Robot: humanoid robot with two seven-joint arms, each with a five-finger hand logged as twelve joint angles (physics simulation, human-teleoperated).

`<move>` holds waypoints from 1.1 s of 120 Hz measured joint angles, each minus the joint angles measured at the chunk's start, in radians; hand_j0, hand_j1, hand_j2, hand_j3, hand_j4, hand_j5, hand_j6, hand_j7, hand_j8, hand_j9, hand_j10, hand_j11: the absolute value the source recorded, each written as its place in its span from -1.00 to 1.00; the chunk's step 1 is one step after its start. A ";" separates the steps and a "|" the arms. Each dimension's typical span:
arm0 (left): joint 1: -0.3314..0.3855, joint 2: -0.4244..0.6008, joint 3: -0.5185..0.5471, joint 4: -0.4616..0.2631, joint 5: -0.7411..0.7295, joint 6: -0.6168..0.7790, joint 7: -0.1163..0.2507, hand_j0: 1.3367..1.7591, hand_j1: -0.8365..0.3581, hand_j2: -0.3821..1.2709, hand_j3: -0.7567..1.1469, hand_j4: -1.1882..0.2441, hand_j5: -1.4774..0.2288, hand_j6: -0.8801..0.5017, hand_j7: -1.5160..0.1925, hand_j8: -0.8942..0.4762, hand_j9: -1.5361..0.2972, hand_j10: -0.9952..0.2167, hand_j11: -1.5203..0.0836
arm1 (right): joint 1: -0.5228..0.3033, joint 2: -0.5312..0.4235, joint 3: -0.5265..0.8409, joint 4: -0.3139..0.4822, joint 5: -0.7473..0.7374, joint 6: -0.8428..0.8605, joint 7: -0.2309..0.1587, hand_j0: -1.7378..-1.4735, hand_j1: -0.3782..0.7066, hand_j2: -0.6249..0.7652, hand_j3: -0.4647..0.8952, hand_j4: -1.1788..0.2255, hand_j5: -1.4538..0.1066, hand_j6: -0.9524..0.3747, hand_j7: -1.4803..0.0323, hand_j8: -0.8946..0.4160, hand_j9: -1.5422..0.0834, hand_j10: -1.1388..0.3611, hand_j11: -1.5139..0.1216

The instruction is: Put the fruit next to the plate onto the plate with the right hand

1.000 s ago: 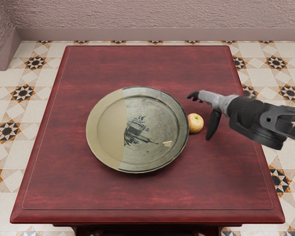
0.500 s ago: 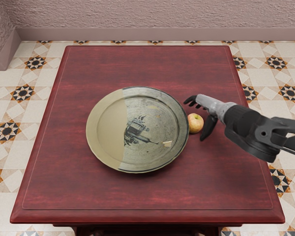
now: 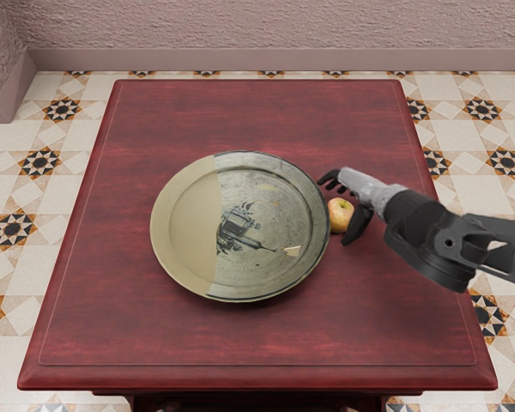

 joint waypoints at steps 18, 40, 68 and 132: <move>-0.001 0.000 0.000 0.000 0.000 0.000 0.000 0.52 0.98 -0.54 -0.21 0.66 0.73 0.27 0.77 0.30 0.68 0.64 0.90 | -0.014 0.003 0.005 -0.005 -0.006 -0.004 0.000 -0.40 -0.25 -0.19 -0.32 0.23 0.34 -0.04 0.42 -0.12 0.40 0.10 0.35; 0.000 0.000 0.000 0.000 0.000 0.000 0.000 0.52 0.98 -0.54 -0.21 0.66 0.73 0.27 0.77 0.30 0.68 0.64 0.90 | -0.021 0.005 0.008 -0.008 -0.006 -0.013 0.000 -0.40 -0.09 -0.21 -0.32 0.12 0.22 -0.15 0.29 -0.21 0.28 0.00 0.23; 0.000 0.000 0.000 0.000 0.000 0.000 0.000 0.52 0.98 -0.54 -0.21 0.66 0.73 0.27 0.77 0.30 0.68 0.64 0.90 | -0.034 0.007 0.010 -0.018 -0.007 -0.027 0.000 -0.38 0.05 -0.17 -0.32 -0.01 0.06 -0.23 0.13 -0.22 0.12 -0.12 0.08; 0.000 0.000 0.000 0.000 0.000 0.000 0.000 0.52 0.98 -0.54 -0.21 0.66 0.73 0.27 0.77 0.30 0.68 0.64 0.90 | -0.036 -0.008 0.039 -0.045 0.019 -0.033 0.000 -0.34 0.06 0.01 -0.32 -0.16 -0.19 -0.19 -0.09 -0.17 -0.10 -0.27 -0.15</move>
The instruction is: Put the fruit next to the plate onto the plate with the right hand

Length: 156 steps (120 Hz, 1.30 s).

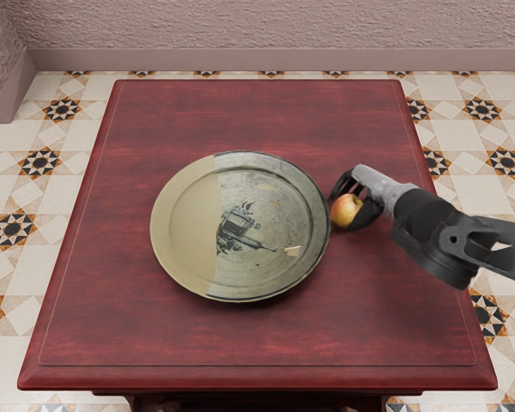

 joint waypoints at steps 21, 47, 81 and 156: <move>0.000 0.000 0.000 0.000 0.000 0.000 0.000 0.52 0.98 -0.54 -0.21 0.66 0.73 0.27 0.77 0.30 0.68 0.64 0.90 | 0.002 -0.024 0.054 -0.004 0.025 0.005 -0.001 -0.36 0.10 0.13 -0.32 -0.17 -0.19 -0.20 -0.10 -0.18 -0.11 -0.28 -0.15; 0.000 0.000 0.000 0.000 0.000 0.000 0.000 0.52 0.98 -0.54 -0.20 0.66 0.73 0.27 0.77 0.30 0.68 0.64 0.90 | 0.011 -0.028 0.149 0.007 0.040 0.010 -0.001 -0.39 0.14 0.21 -0.32 -0.18 -0.20 -0.20 -0.10 -0.18 -0.11 -0.29 -0.15; 0.000 0.000 0.000 0.000 0.000 0.000 0.000 0.52 0.98 -0.54 -0.20 0.66 0.73 0.27 0.77 0.30 0.68 0.64 0.90 | 0.025 0.035 0.219 0.054 0.046 0.030 0.000 -0.40 0.18 0.29 -0.31 -0.17 -0.20 -0.20 -0.10 -0.18 -0.11 -0.29 -0.15; 0.000 0.000 0.000 0.000 0.000 0.000 0.000 0.52 0.98 -0.54 -0.20 0.66 0.73 0.27 0.77 0.30 0.68 0.64 0.90 | -0.051 0.154 0.216 0.054 0.037 0.043 -0.001 -0.39 0.16 0.30 -0.32 -0.18 -0.19 -0.24 -0.10 -0.21 -0.10 -0.30 -0.14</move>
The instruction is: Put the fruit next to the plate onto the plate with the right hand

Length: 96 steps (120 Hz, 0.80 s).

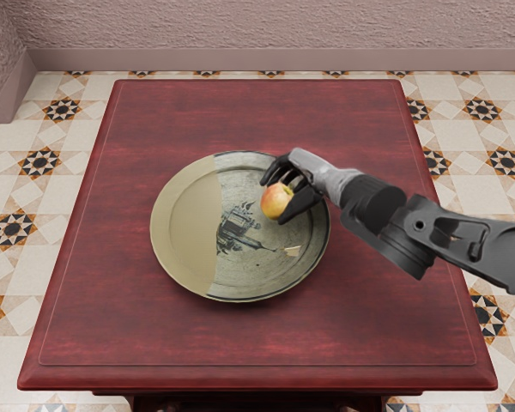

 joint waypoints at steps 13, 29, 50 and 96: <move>0.000 0.000 0.000 0.000 0.000 0.000 0.000 0.52 0.98 -0.54 -0.20 0.66 0.73 0.27 0.77 0.30 0.68 0.64 0.90 | -0.005 0.000 0.000 0.000 -0.001 0.000 0.000 -0.39 0.15 0.28 -0.32 -0.17 -0.18 -0.24 -0.09 -0.22 -0.09 -0.30 -0.13; 0.000 0.000 0.000 0.000 0.000 0.000 0.000 0.52 0.98 -0.54 -0.20 0.66 0.73 0.27 0.77 0.30 0.68 0.64 0.90 | -0.014 0.001 0.009 -0.006 0.002 -0.004 0.001 -0.39 -0.35 0.09 -0.32 0.22 0.30 0.06 0.39 0.04 0.37 0.08 0.32; 0.000 0.000 0.000 0.000 0.000 0.000 0.000 0.52 0.98 -0.54 -0.20 0.66 0.73 0.27 0.77 0.30 0.68 0.64 0.90 | -0.018 -0.044 0.092 0.001 0.069 0.066 0.001 -0.40 -0.69 -0.02 -0.32 0.48 0.62 0.28 0.72 0.23 0.67 0.33 0.63; 0.001 0.000 0.000 0.000 0.000 0.000 0.000 0.52 0.98 -0.54 -0.21 0.66 0.73 0.27 0.77 0.30 0.68 0.64 0.90 | -0.075 -0.366 0.482 -0.014 0.562 0.798 0.001 -0.40 -0.91 -0.09 -0.32 0.65 0.83 0.41 0.92 0.34 0.86 0.49 0.82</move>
